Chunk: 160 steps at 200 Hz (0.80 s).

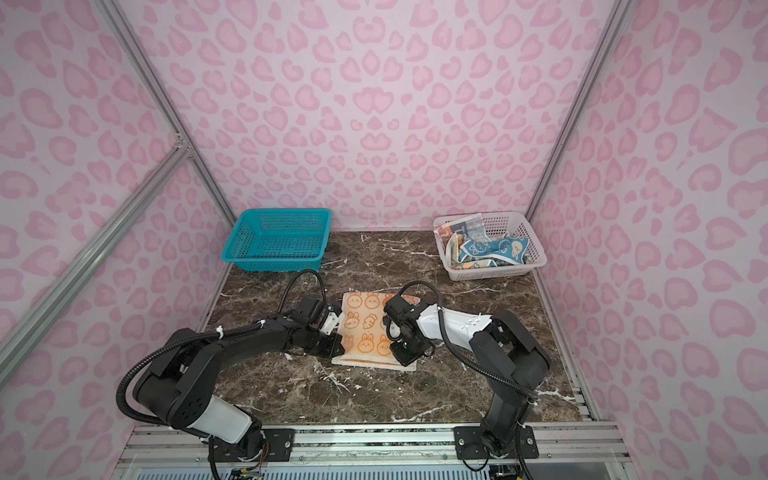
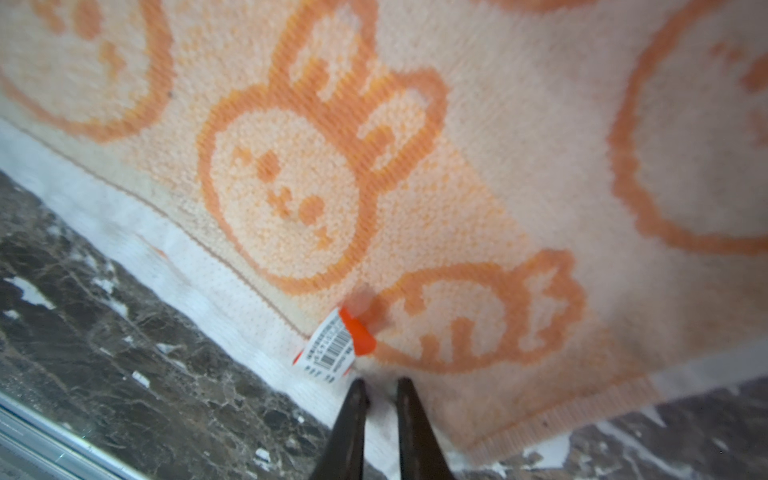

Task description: Fold and stack the towels

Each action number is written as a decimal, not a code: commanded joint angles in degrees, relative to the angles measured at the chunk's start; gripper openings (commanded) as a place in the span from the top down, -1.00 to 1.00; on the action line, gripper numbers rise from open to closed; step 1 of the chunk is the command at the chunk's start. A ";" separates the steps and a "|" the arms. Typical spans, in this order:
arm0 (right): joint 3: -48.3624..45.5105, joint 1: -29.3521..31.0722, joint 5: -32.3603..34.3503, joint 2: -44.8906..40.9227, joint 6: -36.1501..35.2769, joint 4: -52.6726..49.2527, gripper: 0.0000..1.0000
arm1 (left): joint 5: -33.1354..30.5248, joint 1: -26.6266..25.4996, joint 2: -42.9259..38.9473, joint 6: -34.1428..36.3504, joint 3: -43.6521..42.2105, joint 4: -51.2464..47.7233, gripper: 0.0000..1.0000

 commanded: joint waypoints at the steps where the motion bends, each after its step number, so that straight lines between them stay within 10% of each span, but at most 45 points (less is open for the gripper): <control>1: -0.02 -0.03 6.51 1.88 0.01 -2.79 0.65 | -2.62 -1.01 0.76 -1.20 -1.01 -1.50 0.94; 160: 1.14 -12.23 5.74 -10.94 7.39 13.25 0.62 | -21.99 -0.46 -6.67 -7.37 13.43 -3.08 0.94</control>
